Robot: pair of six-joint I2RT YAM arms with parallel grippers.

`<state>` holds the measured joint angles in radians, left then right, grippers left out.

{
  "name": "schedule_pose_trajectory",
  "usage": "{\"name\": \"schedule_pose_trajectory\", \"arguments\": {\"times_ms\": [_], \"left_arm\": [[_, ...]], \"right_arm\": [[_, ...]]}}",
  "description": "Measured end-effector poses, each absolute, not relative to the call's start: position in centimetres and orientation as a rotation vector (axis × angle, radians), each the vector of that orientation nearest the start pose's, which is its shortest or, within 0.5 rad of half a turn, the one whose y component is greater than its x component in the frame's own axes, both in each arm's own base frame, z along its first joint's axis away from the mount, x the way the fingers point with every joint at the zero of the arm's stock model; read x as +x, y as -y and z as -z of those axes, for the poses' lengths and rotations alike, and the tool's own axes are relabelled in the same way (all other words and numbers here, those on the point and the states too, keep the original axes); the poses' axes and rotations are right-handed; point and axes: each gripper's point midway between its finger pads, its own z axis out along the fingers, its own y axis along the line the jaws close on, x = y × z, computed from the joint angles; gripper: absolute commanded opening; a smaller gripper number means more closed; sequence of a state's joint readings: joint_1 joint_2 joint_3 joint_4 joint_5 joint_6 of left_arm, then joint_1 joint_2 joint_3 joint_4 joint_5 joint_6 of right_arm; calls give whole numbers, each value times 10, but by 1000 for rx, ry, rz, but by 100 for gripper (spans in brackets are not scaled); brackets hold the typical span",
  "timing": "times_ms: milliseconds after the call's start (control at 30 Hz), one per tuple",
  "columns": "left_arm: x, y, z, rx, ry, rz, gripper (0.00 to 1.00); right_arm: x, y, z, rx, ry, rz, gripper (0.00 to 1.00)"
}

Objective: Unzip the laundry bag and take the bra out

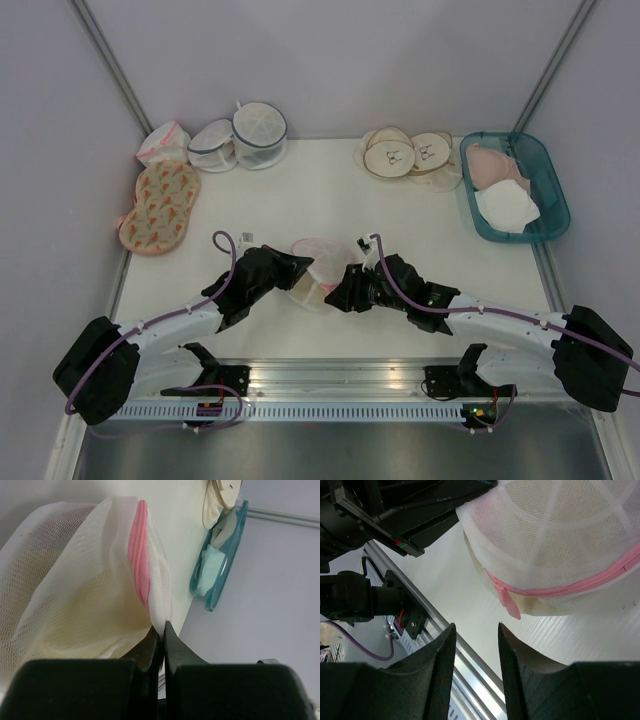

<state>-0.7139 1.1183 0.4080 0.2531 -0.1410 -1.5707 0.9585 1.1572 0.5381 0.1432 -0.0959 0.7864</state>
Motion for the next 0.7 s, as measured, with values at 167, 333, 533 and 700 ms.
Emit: {"name": "schedule_pose_trajectory", "arguments": {"times_ms": [167,333,533,700], "left_arm": [[259,247,-125,-1037,-2028,1226,2],[259,247,-126,-1036,-2028,1227,2],[260,247,-126,-1036,-2026,1229,2],[260,247,-126,-1036,-2025,1230,2]], "right_arm": [[162,-318,-125,-267,-2248,-1151,45],[162,-318,-125,-266,-2250,-1153,45],[165,-325,-109,-268,-2281,-1146,45],[167,-328,-97,-268,-2302,-1132,46]]}}
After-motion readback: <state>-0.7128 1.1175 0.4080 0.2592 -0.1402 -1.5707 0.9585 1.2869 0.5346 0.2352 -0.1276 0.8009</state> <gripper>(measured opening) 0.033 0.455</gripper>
